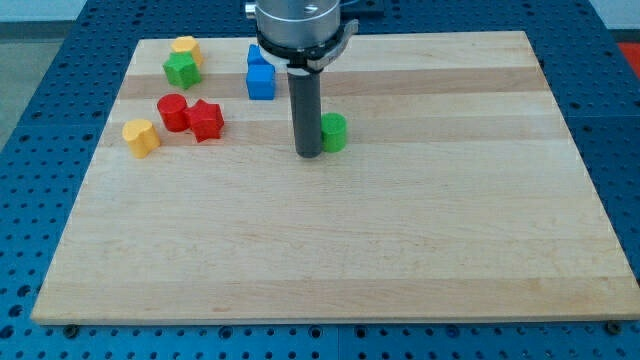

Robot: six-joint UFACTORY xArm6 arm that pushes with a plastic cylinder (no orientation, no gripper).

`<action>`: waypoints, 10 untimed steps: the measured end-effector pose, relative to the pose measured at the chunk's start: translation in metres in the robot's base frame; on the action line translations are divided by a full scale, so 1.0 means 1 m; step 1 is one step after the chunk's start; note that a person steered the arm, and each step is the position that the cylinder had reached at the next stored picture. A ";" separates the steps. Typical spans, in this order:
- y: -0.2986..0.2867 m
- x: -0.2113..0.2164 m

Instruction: Slide the yellow heart to the center

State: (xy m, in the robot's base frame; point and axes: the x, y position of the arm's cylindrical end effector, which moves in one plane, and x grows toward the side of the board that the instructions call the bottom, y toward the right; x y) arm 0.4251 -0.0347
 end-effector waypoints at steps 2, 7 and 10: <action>-0.107 0.035; -0.235 -0.033; -0.120 -0.030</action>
State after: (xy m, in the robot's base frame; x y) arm 0.3950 -0.1544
